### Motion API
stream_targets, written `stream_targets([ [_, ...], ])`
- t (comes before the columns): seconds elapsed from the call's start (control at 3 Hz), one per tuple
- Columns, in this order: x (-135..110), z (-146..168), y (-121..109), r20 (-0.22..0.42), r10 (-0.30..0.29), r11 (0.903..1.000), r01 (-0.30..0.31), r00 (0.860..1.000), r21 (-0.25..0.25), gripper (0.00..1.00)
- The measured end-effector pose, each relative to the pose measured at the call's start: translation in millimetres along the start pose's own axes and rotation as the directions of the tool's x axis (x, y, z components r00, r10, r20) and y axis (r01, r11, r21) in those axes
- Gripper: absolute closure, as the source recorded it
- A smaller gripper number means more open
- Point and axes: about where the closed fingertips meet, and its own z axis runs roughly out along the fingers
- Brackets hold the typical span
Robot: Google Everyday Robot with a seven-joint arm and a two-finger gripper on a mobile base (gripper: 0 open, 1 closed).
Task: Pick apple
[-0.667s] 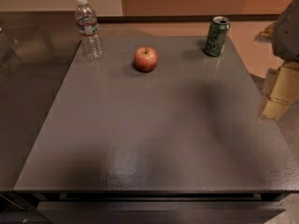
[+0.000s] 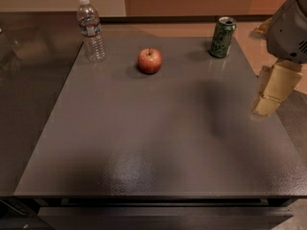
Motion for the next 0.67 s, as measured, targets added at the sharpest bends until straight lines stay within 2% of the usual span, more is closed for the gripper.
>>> stream_targets([
  [0.33, -20.8, 17.4, -14.9, 0.063, -0.014, 0.9998, 0.013, 0.998, 0.015, 0.00],
  [0.67, -43.6, 41.6, -35.5, 0.121, 0.014, 0.9996, -0.017, 0.993, 0.023, 0.00],
])
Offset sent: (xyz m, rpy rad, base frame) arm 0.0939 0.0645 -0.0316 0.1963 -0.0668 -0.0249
